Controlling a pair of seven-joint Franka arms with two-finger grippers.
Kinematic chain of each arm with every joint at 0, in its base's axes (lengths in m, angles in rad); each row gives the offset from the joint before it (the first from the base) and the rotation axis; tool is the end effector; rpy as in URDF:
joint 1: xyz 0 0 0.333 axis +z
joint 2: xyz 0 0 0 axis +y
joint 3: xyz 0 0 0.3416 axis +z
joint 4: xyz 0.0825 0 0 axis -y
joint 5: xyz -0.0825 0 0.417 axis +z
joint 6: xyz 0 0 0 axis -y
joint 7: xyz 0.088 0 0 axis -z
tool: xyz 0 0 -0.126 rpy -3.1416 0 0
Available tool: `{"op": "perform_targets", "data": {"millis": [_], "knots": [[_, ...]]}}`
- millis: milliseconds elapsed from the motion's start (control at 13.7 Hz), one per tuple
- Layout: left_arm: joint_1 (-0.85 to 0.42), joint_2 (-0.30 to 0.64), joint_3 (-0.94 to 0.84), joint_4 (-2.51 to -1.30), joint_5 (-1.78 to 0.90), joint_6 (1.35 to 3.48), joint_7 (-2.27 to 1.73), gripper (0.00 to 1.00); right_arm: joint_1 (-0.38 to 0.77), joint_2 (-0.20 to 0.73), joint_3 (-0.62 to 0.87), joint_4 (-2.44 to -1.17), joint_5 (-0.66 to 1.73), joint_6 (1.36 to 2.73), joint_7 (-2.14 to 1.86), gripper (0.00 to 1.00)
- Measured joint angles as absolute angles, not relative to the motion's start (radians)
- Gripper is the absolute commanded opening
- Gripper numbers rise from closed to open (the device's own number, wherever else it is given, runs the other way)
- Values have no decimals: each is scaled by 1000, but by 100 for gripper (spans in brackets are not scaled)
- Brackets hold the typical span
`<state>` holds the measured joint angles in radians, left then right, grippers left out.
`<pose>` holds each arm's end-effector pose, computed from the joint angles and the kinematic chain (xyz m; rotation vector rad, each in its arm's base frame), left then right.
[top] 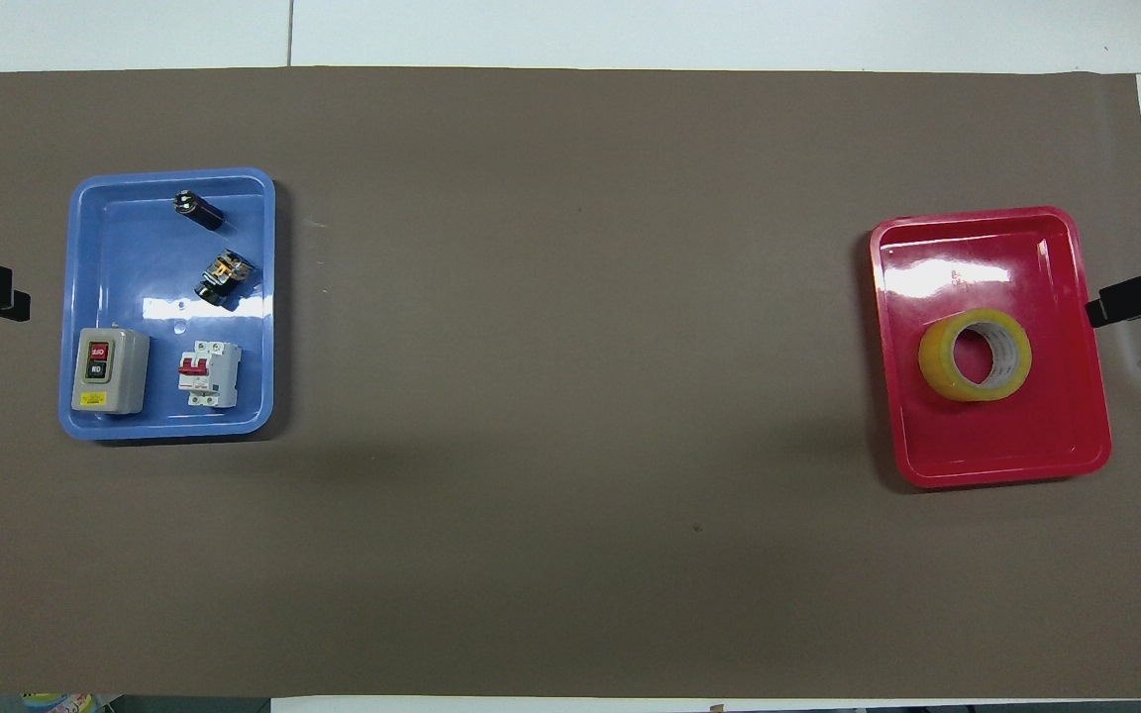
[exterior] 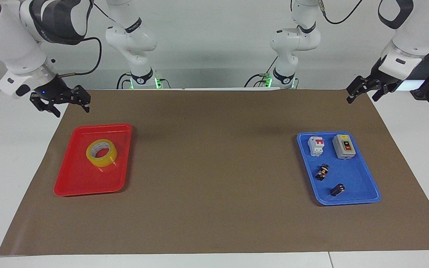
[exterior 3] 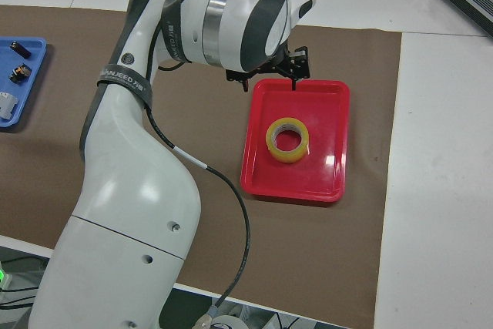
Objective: Place and move tape with both arms
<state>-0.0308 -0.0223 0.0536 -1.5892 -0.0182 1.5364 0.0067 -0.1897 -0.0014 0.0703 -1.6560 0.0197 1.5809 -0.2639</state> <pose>0.5756 0.0111 0.6319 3.1213 0.0245 -0.0472 0.5791 -0.0670 0.5899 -3.0985 -0.2228 0.1066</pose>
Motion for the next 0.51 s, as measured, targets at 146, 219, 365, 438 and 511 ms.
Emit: {"op": "perform_targets", "data": {"millis": [146,219,365,438,511], "knots": [[-31,-22,54,-1589,-18,1536,7,100,-187,-11,96,-1657,19,1563,-242,100],[-31,-22,54,-1589,-18,1536,7,100,-181,-14,97,-1656,19,1559,-242,100],[-31,-22,54,-1589,-18,1536,7,100,-139,-19,67,-1637,15,1530,-234,100],[-31,-22,54,-1589,-18,1536,7,100,-115,-19,37,-1624,12,1527,-212,100],[-31,-22,54,-1589,-18,1536,7,100,-104,-19,14,-1617,12,1525,-196,100]]}}
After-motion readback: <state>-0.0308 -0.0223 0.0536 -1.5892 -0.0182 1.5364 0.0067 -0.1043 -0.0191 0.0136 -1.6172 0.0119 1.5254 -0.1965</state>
